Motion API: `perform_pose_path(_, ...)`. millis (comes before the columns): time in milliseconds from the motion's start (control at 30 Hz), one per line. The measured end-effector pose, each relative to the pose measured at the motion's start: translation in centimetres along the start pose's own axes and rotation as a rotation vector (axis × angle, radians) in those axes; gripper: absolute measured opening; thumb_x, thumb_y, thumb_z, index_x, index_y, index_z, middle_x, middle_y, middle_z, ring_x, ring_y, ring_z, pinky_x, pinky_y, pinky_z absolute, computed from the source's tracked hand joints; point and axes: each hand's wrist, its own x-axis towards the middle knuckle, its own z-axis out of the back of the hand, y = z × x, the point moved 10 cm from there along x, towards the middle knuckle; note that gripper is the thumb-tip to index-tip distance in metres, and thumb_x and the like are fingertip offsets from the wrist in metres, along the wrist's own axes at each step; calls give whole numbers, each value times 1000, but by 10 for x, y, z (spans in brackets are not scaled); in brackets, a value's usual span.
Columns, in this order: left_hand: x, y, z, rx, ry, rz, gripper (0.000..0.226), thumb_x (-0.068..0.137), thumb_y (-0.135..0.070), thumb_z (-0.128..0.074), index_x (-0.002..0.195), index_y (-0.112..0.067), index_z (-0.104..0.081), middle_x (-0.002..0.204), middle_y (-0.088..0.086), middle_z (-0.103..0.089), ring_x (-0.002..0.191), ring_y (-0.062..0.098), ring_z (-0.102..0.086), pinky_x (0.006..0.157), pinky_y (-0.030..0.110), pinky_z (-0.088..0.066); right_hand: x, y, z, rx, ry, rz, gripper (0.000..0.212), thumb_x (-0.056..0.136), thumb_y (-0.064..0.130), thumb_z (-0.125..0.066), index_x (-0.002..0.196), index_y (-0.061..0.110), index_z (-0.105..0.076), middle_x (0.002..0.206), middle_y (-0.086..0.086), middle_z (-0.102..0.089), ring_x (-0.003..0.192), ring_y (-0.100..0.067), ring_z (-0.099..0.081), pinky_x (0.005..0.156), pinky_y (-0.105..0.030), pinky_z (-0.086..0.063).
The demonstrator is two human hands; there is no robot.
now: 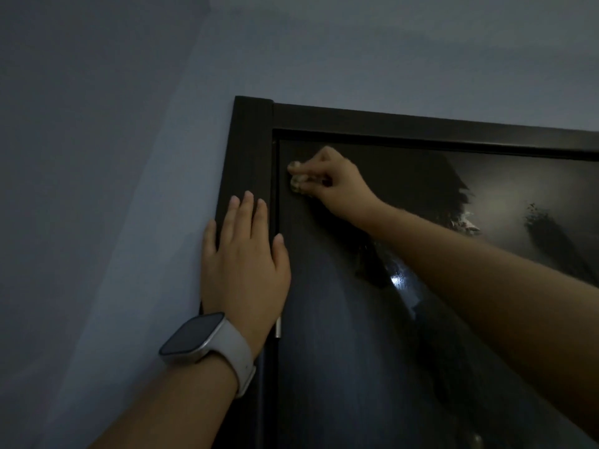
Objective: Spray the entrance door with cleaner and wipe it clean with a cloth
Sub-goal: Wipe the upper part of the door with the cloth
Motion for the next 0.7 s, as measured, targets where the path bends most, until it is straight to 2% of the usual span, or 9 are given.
perform_pose_path(100,-1,4,2,-5,-3,33,65,95,-42,-15,153,-12,-16,163,3,-9,150,16,-4,122,43,-8,-31,9,-10,5,46,105,32,88,6,-65,119,16,-67,105,8,-51,100,-3,-53,92,-14,-45)
perform_pose_path(167,-1,2,0,4,-2,23,69,93,-43,-12,153,-10,-17,162,4,-12,150,17,-7,122,42,-8,-13,5,-7,-9,15,72,31,89,7,-63,118,18,-67,103,10,-49,98,-5,-52,91,-18,-46)
perform_pose_path(300,-1,4,-1,20,-21,20,70,92,-43,-9,151,-8,-24,160,6,-19,149,19,-15,121,44,-12,46,-4,-2,-44,-120,8,29,91,10,-63,119,15,-66,105,6,-47,99,-9,-51,100,-31,-47)
perform_pose_path(433,-1,3,-3,21,-4,0,70,93,-42,-7,152,-7,-22,161,7,-18,149,19,-14,121,45,-11,60,-6,-1,-70,-136,-24,30,92,11,-63,122,13,-64,108,3,-46,100,-9,-49,104,-33,-44)
perform_pose_path(533,-1,4,-4,11,13,-8,66,94,-39,-8,153,-9,-14,162,6,-10,150,18,-7,121,42,-5,25,4,-8,-62,-67,40,31,91,14,-63,122,18,-64,107,7,-46,100,-6,-48,101,-34,-46)
perform_pose_path(633,-4,4,-5,-17,40,4,58,102,-32,-17,154,-11,-3,163,5,-2,150,16,0,121,38,2,-43,21,-22,-75,36,183,32,90,20,-62,122,22,-65,105,7,-49,101,-12,-51,94,-41,-48)
perform_pose_path(700,-9,4,-5,20,52,0,59,102,-35,-16,154,-12,-5,163,6,-1,150,16,2,121,39,2,-94,29,-27,-60,93,238,34,90,25,-59,123,24,-66,106,8,-50,102,-13,-51,89,-44,-48)
